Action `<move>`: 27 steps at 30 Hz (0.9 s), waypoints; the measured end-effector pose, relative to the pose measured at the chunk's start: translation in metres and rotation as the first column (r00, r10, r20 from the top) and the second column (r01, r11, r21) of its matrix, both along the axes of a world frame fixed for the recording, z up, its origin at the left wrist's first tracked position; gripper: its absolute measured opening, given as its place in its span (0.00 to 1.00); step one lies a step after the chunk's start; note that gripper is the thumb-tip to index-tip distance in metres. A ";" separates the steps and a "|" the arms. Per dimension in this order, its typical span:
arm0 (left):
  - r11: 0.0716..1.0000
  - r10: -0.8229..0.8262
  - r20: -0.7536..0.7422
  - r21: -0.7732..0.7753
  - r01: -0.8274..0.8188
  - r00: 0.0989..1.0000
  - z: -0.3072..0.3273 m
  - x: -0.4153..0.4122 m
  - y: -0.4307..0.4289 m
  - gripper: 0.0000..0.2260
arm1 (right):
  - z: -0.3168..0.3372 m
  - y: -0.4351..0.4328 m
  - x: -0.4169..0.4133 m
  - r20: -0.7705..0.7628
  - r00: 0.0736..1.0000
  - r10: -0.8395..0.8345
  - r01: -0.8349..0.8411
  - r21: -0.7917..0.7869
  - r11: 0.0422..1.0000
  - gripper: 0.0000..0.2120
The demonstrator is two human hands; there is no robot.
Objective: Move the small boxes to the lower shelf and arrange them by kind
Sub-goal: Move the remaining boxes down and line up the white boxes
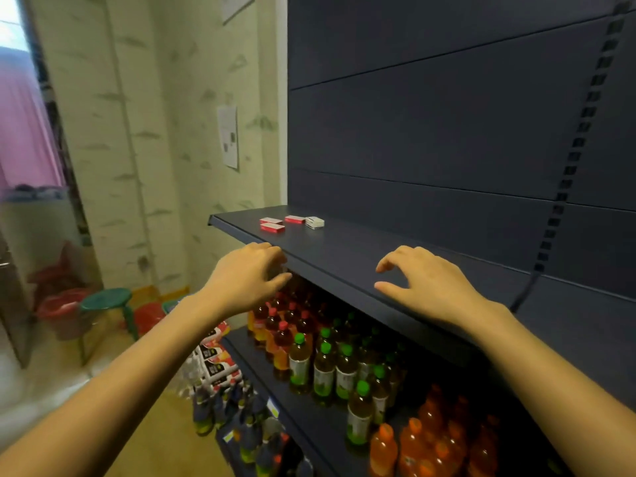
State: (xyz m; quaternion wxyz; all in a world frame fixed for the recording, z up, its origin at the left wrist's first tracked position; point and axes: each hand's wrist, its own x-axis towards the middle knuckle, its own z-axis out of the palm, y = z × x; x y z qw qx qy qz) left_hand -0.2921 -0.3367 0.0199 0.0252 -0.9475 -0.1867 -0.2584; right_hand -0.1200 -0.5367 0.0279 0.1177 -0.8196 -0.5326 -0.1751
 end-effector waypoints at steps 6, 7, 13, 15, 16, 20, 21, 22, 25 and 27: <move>0.999 -0.020 -0.030 0.031 0.021 0.999 -0.001 -0.006 0.096 0.15 | -0.006 0.104 -0.001 -0.012 1.000 -0.021 0.021 -0.016 1.000 0.17; 0.999 -0.025 -0.043 0.037 0.027 0.999 -0.001 -0.007 0.111 0.15 | -0.007 0.119 -0.001 -0.014 1.000 -0.027 0.027 -0.013 1.000 0.17; 0.997 -0.064 -0.084 0.044 0.068 0.994 -0.004 0.000 0.187 0.16 | -0.008 0.202 0.004 -0.035 0.998 -0.054 0.053 -0.029 0.998 0.16; 0.995 -0.083 -0.079 0.046 0.086 0.993 -0.006 0.006 0.209 0.16 | -0.008 0.228 0.011 -0.043 0.997 -0.062 0.061 -0.040 0.997 0.16; 0.994 -0.091 -0.068 0.047 0.094 0.994 -0.007 0.010 0.220 0.16 | -0.009 0.240 0.014 -0.045 0.997 -0.067 0.065 -0.046 0.997 0.16; 0.994 -0.106 -0.030 0.030 0.107 0.994 -0.011 0.030 0.262 0.16 | -0.010 0.289 0.033 -0.025 0.996 -0.082 0.080 -0.073 0.994 0.17; 0.994 -0.110 -0.023 0.023 0.110 0.994 -0.012 0.038 0.272 0.16 | -0.010 0.301 0.039 -0.018 0.996 -0.087 0.086 -0.079 0.993 0.18; 0.993 -0.116 -0.016 0.019 0.117 0.993 -0.014 0.045 0.282 0.16 | -0.010 0.313 0.046 -0.014 0.995 -0.095 0.094 -0.082 0.992 0.18; 0.990 -0.141 -0.016 0.027 0.141 0.990 -0.019 0.069 0.312 0.16 | -0.009 0.348 0.071 0.008 0.993 -0.120 0.120 -0.076 0.990 0.20; 0.989 -0.144 -0.017 0.025 0.145 0.989 -0.020 0.085 0.333 0.16 | -0.009 0.369 0.087 0.020 0.990 -0.141 0.142 -0.102 0.985 0.23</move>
